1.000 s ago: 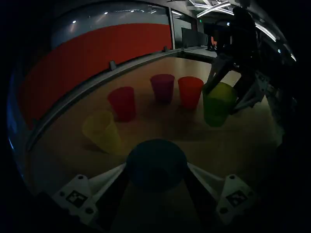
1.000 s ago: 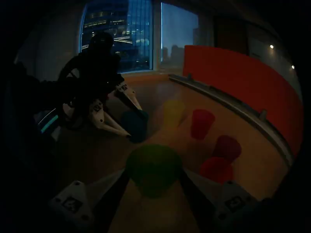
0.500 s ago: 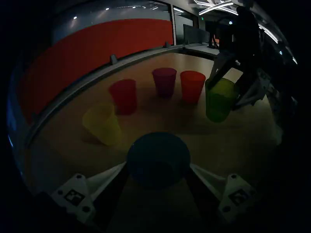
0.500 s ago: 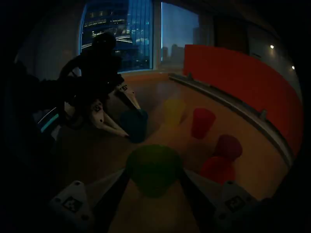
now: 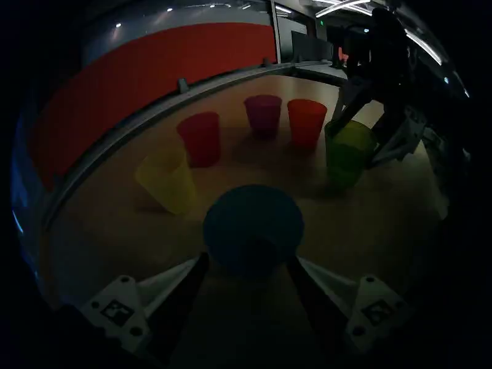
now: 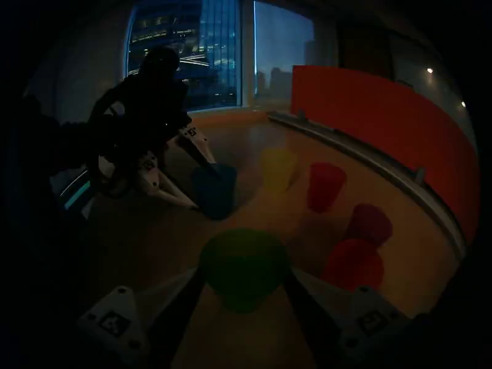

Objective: Pour water

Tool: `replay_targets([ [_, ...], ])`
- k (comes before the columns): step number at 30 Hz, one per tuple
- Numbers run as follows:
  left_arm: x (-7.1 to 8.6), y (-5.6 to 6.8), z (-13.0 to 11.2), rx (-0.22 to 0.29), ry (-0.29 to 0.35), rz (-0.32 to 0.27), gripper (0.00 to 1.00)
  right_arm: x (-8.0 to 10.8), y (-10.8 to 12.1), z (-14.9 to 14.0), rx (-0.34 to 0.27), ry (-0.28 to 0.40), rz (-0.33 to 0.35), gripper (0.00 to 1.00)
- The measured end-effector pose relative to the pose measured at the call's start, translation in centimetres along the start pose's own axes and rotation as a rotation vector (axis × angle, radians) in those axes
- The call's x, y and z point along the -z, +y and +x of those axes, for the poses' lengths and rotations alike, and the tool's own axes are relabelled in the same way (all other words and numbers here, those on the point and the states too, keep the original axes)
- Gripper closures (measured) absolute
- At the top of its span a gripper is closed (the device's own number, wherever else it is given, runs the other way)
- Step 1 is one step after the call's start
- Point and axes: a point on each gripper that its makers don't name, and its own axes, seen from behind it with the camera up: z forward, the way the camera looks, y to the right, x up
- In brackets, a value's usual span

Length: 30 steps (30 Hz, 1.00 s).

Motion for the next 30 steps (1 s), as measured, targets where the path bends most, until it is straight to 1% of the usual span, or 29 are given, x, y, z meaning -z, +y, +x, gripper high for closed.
replay_targets([
  [11, 0.8, 0.2, -0.1, 0.007, 0.002, 0.000, 0.08, -0.4, 0.0, -0.9, -0.002, -0.011, -0.005, 0.00],
  [23, 1.6, 0.4, 0.0, 0.009, 0.010, 0.009, 0.07, -0.2, -0.3, -1.3, 0.006, -0.010, -0.011, 0.00],
  [30, 1.9, 0.5, 0.0, 0.006, 0.010, 0.014, 0.07, -0.2, -0.1, -1.5, -0.012, -0.013, -0.026, 0.00],
])
